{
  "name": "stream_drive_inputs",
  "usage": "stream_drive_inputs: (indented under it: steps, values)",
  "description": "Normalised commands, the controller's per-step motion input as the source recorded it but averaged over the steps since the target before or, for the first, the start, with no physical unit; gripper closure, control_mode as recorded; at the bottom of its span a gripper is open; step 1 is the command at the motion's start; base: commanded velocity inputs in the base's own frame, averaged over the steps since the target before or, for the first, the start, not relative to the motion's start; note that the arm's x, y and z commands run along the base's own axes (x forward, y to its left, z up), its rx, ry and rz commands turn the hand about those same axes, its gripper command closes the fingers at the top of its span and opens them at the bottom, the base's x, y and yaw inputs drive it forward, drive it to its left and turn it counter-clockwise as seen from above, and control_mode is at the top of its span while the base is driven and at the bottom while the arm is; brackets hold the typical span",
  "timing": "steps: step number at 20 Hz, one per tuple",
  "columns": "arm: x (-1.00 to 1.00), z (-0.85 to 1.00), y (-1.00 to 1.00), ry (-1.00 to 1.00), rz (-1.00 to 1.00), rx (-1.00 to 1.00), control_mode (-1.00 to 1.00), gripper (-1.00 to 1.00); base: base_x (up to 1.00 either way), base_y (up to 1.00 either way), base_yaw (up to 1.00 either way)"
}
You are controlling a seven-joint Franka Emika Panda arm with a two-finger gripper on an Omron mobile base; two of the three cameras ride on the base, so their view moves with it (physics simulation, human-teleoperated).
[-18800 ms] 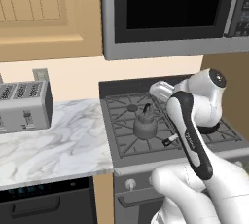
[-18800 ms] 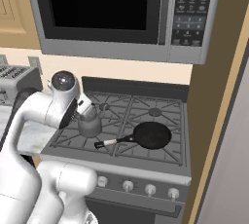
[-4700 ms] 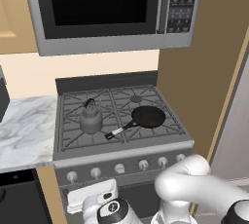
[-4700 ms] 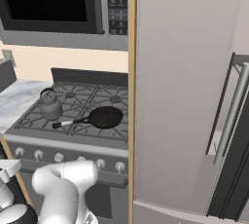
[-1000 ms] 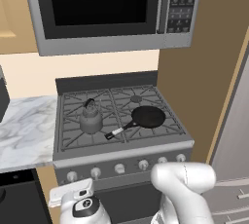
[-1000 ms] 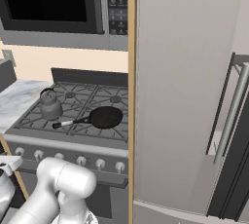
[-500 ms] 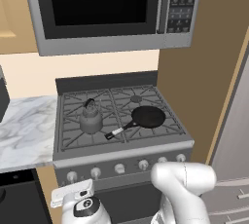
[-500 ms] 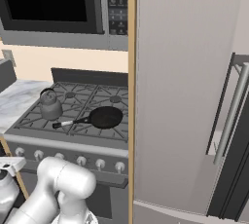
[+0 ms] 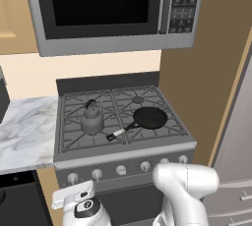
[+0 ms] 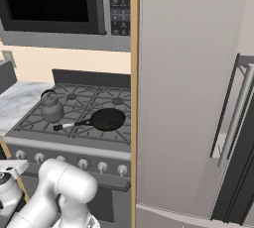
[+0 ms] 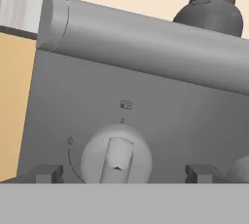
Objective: Pick the kettle from the counter and place it on a stove burner. Then turn the burner on.
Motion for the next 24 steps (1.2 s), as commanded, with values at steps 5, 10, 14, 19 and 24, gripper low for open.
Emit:
stream_drive_inputs:
  steps: [5, 10, 14, 19, 24]
  values:
    - [0.23, -0.16, 0.10, 0.00, 0.00, -0.03, -1.00, -1.00, 0.00, 0.00, 0.00]
    - [0.21, -0.19, 0.16, 0.00, 0.00, -0.04, -1.00, -1.00, 0.00, 0.00, 0.00]
    - [0.18, -0.13, 0.16, 0.00, 0.00, -0.03, -1.00, -1.00, 0.00, 0.00, 0.00]
    - [0.12, -0.02, 0.16, 0.00, 0.00, -0.01, -1.00, -1.00, 0.00, 0.00, 0.00]
    - [0.00, 0.01, 0.05, 0.00, 0.00, 0.00, -1.00, -1.00, 0.00, 0.00, 0.00]
